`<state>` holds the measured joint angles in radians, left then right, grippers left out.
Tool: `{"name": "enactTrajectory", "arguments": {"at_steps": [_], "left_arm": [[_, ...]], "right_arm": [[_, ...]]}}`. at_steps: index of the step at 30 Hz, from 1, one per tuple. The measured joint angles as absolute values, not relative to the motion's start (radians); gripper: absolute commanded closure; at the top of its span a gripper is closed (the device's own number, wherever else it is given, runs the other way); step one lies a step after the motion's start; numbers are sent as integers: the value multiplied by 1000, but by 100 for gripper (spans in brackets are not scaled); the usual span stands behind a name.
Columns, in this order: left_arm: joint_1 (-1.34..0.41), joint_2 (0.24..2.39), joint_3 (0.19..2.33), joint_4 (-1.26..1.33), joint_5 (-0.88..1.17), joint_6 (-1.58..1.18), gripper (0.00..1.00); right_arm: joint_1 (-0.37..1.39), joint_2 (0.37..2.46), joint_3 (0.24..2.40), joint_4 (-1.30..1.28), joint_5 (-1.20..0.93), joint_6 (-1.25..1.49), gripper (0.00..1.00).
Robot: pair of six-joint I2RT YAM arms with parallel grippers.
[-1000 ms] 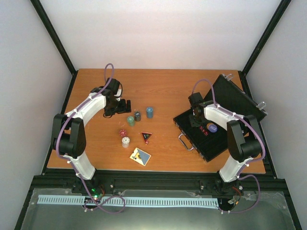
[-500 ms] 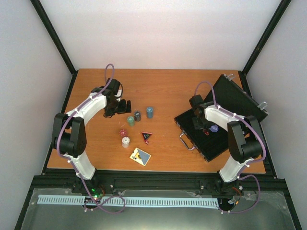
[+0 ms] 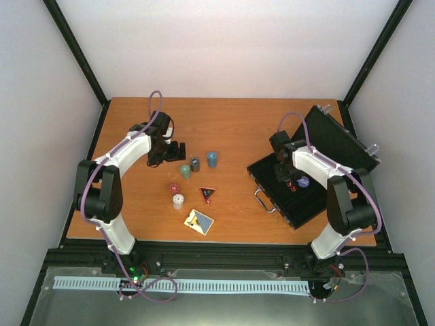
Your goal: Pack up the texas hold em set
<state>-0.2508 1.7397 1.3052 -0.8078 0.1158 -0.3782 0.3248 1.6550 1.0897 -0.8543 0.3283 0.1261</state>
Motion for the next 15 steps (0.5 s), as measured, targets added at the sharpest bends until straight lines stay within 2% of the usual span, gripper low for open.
{"name": "enactTrajectory", "arguments": {"at_steps": [15], "left_arm": [[-251, 1742, 1305, -807, 120, -379, 0]], "right_arm": [[324, 1647, 1065, -922, 245, 142, 97]]}}
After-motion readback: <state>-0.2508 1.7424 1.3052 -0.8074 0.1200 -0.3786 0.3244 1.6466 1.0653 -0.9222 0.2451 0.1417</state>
